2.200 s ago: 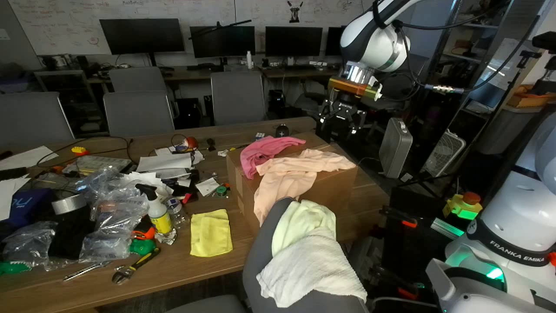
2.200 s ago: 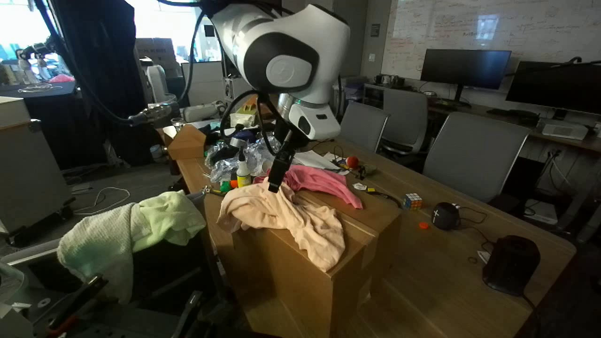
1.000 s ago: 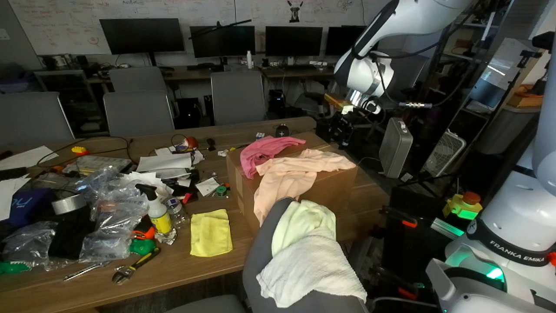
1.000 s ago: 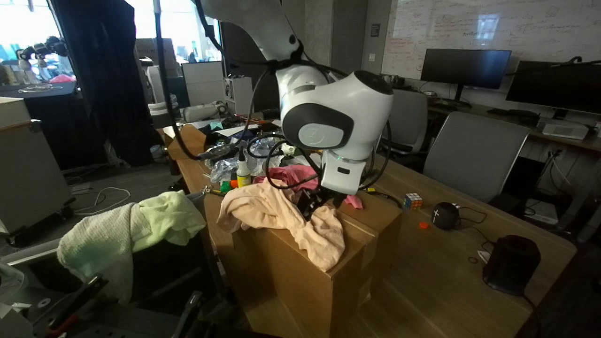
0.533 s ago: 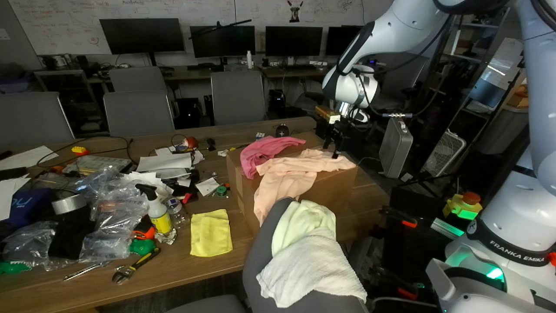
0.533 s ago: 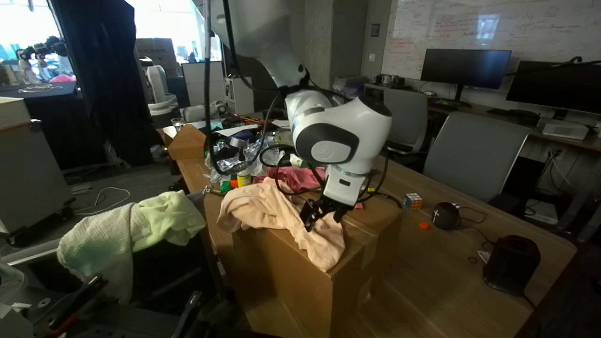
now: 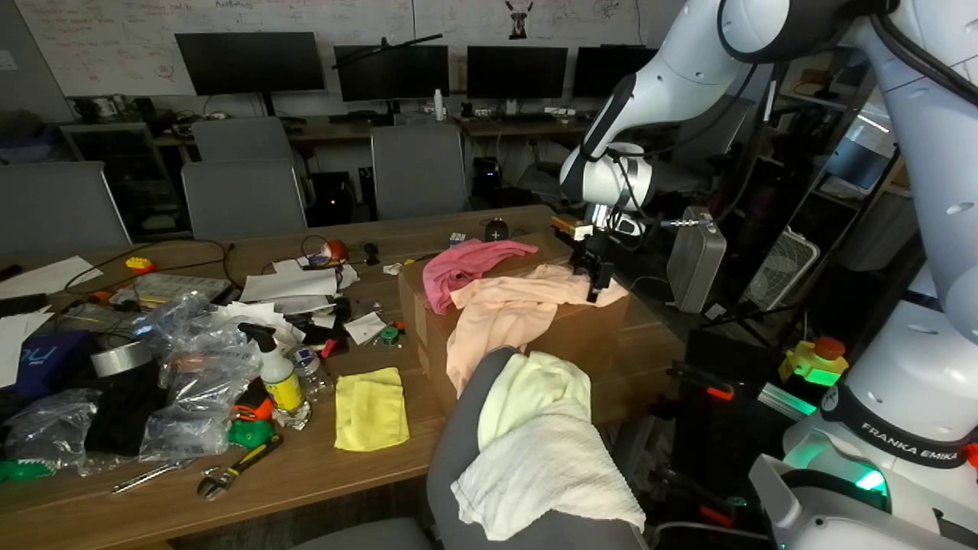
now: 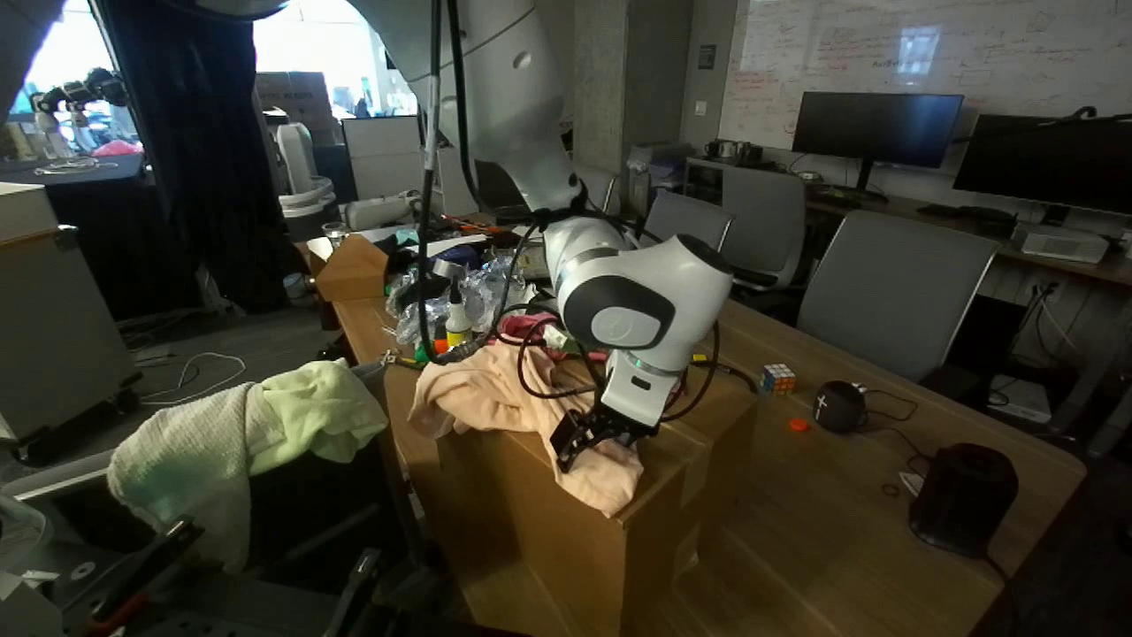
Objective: Put the green and white towel and peach shirt on the backrest of the chair
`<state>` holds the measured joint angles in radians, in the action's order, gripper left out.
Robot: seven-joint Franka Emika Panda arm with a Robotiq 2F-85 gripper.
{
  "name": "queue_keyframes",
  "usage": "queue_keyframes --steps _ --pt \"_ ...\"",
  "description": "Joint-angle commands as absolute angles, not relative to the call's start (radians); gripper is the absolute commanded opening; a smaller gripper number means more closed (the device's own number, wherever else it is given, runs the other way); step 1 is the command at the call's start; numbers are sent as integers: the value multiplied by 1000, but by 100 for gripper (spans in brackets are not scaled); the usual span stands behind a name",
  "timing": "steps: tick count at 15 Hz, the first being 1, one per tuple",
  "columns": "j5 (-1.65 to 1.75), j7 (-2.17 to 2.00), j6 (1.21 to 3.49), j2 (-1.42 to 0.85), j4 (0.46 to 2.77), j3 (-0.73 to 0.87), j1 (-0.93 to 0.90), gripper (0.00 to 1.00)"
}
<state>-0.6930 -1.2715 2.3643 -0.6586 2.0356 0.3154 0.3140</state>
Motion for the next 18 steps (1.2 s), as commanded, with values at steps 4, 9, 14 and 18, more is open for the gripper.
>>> queue_keyframes --steps 4,9,14,18 --pt "-681 -1299 2303 -684 1989 308 329 59" --pt "-689 -1288 2292 -670 1996 306 330 20" --pt "-747 -1228 2328 -598 2050 285 345 0" --pt "-837 -1061 2425 -436 2174 278 333 0"
